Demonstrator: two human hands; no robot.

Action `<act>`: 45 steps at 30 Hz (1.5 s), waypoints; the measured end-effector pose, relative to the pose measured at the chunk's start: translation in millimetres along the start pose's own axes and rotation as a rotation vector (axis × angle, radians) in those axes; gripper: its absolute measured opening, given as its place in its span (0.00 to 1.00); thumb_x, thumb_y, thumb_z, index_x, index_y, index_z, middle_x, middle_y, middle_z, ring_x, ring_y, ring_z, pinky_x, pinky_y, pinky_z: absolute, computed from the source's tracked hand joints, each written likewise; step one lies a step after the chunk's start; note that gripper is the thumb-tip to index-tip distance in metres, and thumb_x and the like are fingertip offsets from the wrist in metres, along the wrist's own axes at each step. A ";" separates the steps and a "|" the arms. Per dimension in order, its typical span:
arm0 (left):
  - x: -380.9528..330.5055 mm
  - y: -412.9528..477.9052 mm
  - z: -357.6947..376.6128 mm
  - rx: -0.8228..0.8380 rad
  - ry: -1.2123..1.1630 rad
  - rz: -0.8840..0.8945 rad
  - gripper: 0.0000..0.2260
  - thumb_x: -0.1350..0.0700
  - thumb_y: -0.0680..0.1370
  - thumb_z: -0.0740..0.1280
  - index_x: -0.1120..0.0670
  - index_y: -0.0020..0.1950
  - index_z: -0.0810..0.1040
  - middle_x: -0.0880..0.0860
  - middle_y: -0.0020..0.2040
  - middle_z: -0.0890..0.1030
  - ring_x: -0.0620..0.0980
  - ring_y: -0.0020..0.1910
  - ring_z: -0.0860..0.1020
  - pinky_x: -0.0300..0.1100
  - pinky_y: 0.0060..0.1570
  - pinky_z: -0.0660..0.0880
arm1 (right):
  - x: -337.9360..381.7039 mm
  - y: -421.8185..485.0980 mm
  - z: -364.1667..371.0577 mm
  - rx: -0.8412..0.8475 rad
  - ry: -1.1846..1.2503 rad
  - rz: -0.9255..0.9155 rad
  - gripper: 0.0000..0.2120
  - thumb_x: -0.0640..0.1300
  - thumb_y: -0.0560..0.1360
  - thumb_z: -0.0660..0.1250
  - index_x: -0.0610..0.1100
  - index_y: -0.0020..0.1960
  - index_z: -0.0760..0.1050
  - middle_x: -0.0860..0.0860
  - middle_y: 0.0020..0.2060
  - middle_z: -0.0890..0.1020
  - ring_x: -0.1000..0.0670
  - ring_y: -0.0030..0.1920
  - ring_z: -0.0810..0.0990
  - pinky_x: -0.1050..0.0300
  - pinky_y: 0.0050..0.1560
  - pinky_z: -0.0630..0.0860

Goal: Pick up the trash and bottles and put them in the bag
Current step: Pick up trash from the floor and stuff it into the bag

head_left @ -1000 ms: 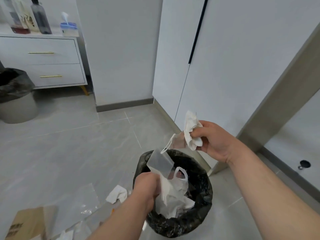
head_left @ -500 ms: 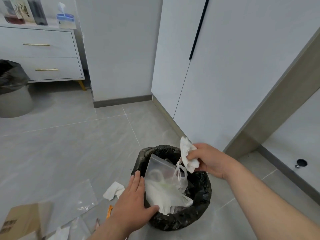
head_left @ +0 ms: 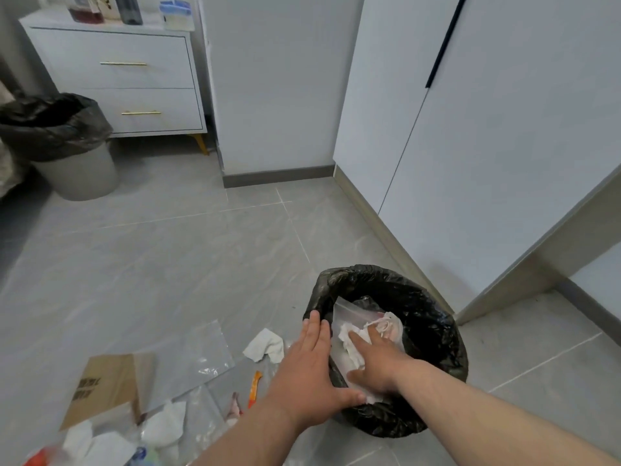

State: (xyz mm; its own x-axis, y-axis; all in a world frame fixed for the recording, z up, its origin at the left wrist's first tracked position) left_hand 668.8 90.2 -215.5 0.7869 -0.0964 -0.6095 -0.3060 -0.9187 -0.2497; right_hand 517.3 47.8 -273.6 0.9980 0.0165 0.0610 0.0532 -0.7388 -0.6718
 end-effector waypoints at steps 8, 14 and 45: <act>29.6 -56.5 -84.0 -0.223 -0.073 0.091 0.31 0.39 0.78 0.58 0.46 0.78 0.53 0.44 0.79 0.47 0.42 0.77 0.48 0.35 0.71 0.46 | 69.9 -46.5 -102.1 -0.247 -0.131 -0.142 0.18 0.55 0.72 0.62 0.50 0.59 0.77 0.48 0.59 0.80 0.47 0.57 0.78 0.54 0.53 0.75; 204.2 -147.0 -124.1 -0.380 -0.183 -0.443 0.24 0.42 0.77 0.58 0.56 0.67 0.72 0.55 0.66 0.74 0.53 0.65 0.71 0.39 0.60 0.65 | 184.4 -88.5 -128.0 -0.506 -0.175 -0.333 0.10 0.53 0.77 0.58 0.50 0.47 0.76 0.51 0.44 0.79 0.46 0.45 0.75 0.54 0.43 0.72; 358.7 -202.8 19.2 -0.264 -0.180 -0.814 0.10 0.56 0.77 0.64 0.53 0.57 0.79 0.55 0.54 0.79 0.56 0.51 0.78 0.45 0.44 0.73 | 182.3 36.4 153.3 0.052 -0.247 -0.196 0.24 0.35 0.74 0.58 0.47 0.69 0.63 0.43 0.62 0.66 0.42 0.63 0.67 0.52 0.60 0.71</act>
State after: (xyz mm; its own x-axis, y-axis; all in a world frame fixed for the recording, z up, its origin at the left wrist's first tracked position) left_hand 1002.8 249.2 -397.9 0.6033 0.6699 -0.4328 0.4659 -0.7365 -0.4904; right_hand 706.4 127.2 -400.0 0.9464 0.3227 0.0165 0.2408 -0.6701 -0.7021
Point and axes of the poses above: each hand's wrist, its own y-axis towards the middle knuckle, its own z-axis out of the palm, x = y × z, the point moved 6 cm from there along y, towards the middle knuckle
